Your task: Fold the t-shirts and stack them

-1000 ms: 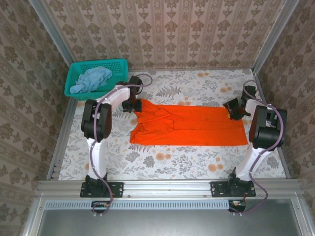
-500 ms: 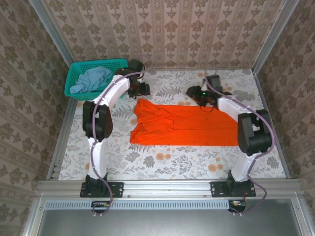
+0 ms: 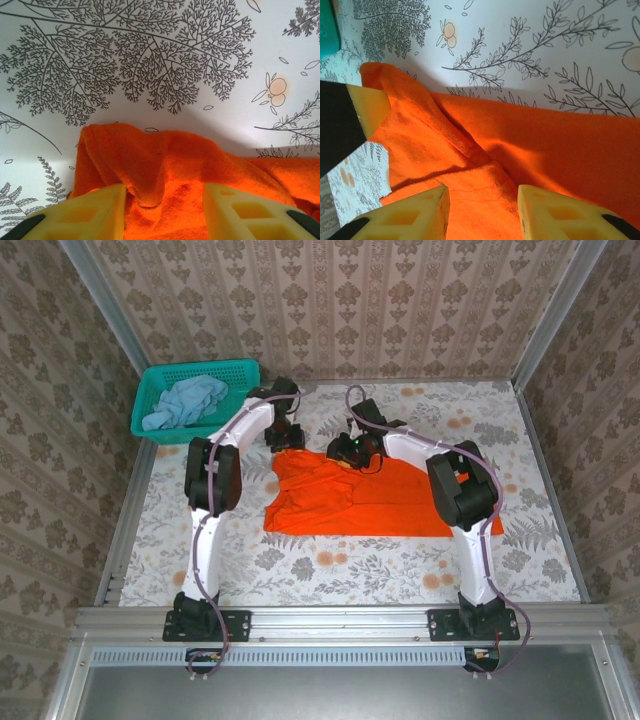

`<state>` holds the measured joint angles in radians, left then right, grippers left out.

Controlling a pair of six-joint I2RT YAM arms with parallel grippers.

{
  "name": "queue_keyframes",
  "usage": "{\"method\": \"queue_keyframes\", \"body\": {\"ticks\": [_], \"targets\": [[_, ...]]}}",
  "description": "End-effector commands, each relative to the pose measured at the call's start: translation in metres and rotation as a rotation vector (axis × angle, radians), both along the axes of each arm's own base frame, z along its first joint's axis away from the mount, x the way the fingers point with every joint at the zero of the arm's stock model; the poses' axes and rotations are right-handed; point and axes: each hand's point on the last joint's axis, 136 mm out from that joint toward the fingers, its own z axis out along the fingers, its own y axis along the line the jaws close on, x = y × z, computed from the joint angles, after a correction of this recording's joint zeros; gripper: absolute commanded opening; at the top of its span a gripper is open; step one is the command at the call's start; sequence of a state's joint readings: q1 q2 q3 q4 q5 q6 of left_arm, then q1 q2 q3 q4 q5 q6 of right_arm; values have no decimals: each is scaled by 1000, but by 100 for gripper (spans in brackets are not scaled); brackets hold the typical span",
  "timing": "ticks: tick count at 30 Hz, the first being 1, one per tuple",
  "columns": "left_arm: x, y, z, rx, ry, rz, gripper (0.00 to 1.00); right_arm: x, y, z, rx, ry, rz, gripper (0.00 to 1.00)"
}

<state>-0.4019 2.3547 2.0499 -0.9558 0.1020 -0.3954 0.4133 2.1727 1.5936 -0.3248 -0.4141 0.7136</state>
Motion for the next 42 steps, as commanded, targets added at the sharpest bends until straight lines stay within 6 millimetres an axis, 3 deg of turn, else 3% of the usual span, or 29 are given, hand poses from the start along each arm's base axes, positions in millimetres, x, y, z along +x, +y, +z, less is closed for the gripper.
{"method": "queue_keyframes", "body": {"ticks": [1, 10, 20, 25, 30, 42], "targets": [[-11, 10, -9, 24, 41, -13, 40, -1, -3, -11, -52, 37, 12, 41], [-15, 19, -14, 69, 44, -22, 37, -12, 13, -22, -61, 75, 91, 39], [-16, 25, -20, 85, 49, -22, 37, -18, 25, -12, -89, 42, 171, 27], [-18, 29, -25, 100, 57, -16, 28, -29, 25, -9, -130, 34, 220, 16], [-18, 31, -29, 107, 63, -2, 21, -38, 21, -4, -156, 14, 253, 11], [-17, 32, -31, 91, 71, 24, 20, -66, 15, 10, -122, -59, 319, 9]]}}
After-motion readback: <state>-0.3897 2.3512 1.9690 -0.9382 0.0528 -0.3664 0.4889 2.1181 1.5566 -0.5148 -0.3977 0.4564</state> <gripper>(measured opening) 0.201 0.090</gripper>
